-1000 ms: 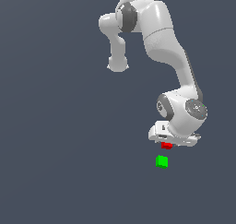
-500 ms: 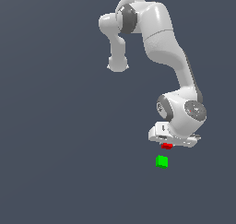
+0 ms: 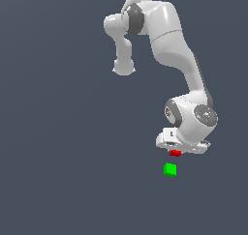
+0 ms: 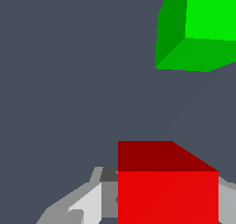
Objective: Stack the red cube on top of the green cube.
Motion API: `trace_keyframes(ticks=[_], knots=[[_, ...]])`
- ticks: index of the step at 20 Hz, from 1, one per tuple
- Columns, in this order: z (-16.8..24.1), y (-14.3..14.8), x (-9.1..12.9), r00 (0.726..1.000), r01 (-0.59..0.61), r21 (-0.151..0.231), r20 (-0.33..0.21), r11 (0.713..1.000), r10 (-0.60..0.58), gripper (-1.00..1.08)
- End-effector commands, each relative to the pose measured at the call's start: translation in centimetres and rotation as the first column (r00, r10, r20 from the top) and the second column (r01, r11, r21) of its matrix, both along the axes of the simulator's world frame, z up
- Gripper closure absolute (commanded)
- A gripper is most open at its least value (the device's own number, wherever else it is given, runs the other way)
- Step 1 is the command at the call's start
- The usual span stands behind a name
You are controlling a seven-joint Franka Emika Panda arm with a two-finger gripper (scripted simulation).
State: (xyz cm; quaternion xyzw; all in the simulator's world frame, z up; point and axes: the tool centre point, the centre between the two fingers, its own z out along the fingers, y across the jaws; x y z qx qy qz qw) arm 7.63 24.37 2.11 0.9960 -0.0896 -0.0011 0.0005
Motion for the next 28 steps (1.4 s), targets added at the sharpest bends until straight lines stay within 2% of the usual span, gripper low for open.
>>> trace_keyframes(ticks=[1, 16, 28], knots=[[0.6, 0.0, 0.0, 1.0, 0.0, 0.001, 0.002, 1.0, 0.0, 1.08], [9.3, 0.0, -0.1, 1.0, 0.0, 0.001, 0.002, 1.0, 0.0, 1.08], [9.6, -0.2, 0.4, 1.0, 0.0, 0.001, 0.003, 1.0, 0.0, 1.08]])
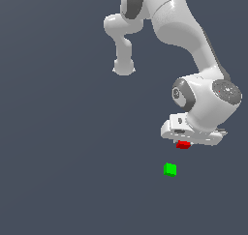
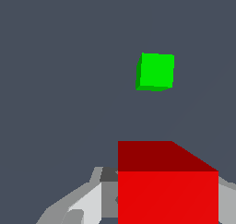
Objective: Stack the red cube on top of the green cube.
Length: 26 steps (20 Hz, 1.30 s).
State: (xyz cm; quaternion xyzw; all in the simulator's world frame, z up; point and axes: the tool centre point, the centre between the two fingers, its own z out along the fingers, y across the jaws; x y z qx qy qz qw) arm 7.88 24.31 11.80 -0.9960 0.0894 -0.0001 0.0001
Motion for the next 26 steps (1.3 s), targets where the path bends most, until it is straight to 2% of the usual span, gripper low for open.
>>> trace_keyframes(ticks=[1, 26], knots=[[-0.2, -0.2, 0.3, 1.0, 0.0, 0.0, 0.0, 1.0, 0.0, 1.08], [-5.1, -3.9, 7.2, 1.0, 0.0, 0.0, 0.0, 1.0, 0.0, 1.08]])
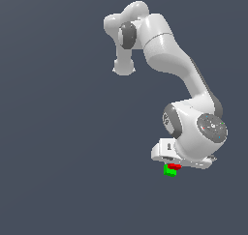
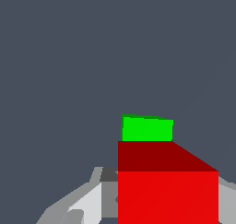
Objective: Stack the red cube on top of the green cube.
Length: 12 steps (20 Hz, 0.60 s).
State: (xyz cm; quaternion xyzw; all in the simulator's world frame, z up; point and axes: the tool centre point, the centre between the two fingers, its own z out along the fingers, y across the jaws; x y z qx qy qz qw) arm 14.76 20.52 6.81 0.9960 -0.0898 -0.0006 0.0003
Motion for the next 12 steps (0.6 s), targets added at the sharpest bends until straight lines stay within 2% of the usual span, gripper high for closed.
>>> trace_keyframes(ticks=[1, 12], knots=[[-0.22, -0.19, 0.48, 1.0, 0.0, 0.0, 0.001, 1.0, 0.0, 1.08], [-0.71, -0.53, 1.26, 1.0, 0.0, 0.0, 0.001, 1.0, 0.0, 1.08]])
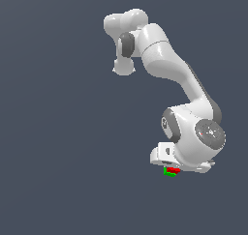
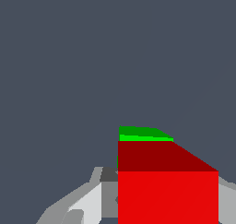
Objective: Stack the red cube on top of the green cube.
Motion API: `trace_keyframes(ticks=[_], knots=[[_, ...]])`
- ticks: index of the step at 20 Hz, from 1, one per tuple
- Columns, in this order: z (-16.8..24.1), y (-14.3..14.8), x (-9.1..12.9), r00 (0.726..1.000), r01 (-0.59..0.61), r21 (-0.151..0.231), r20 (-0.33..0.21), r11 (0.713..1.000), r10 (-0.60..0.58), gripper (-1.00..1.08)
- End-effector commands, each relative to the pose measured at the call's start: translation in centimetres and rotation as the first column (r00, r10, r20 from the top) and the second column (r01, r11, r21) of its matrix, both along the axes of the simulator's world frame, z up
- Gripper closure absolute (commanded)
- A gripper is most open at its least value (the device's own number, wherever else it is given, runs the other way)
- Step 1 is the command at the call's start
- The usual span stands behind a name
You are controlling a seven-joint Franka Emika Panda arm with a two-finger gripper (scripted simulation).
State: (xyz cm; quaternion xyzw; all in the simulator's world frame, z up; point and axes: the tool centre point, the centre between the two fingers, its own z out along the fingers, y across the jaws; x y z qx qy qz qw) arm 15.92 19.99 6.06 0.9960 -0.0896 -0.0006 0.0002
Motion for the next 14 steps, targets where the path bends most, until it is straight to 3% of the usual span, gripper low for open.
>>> trace_keyframes(ticks=[1, 4, 5, 14], knots=[[0.03, -0.01, 0.11, 1.0, 0.0, 0.0, 0.001, 1.0, 0.0, 1.08], [0.02, -0.02, 0.13, 1.0, 0.0, 0.0, 0.001, 1.0, 0.0, 1.08], [0.02, -0.02, 0.13, 1.0, 0.0, 0.0, 0.001, 1.0, 0.0, -0.92], [0.02, -0.02, 0.13, 1.0, 0.0, 0.0, 0.001, 1.0, 0.0, -0.92]])
